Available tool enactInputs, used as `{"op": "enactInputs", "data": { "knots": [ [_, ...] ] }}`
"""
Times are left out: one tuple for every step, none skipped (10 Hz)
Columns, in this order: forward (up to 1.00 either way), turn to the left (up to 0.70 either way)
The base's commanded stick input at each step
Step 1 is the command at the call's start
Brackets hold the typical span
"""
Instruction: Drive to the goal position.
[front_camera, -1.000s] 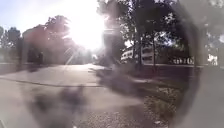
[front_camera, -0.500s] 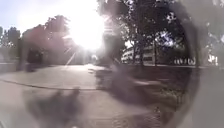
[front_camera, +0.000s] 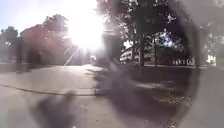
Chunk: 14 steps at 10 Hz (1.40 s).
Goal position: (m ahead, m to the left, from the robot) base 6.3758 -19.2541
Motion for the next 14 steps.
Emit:
{"op": "enactInputs", "data": {
  "knots": [
    [0.70, -0.14],
    [0.70, -0.14],
    [0.70, -0.14],
    [0.70, -0.14],
    [0.70, -0.10],
    [0.70, -0.01],
    [0.70, 0.00],
    [0.70, 0.00],
    [0.70, 0.00],
    [0.70, 0.00],
    [0.70, 0.00],
    [0.70, 0.00],
    [0.70, 0.00],
    [0.25, 0.00]
  ]
}}
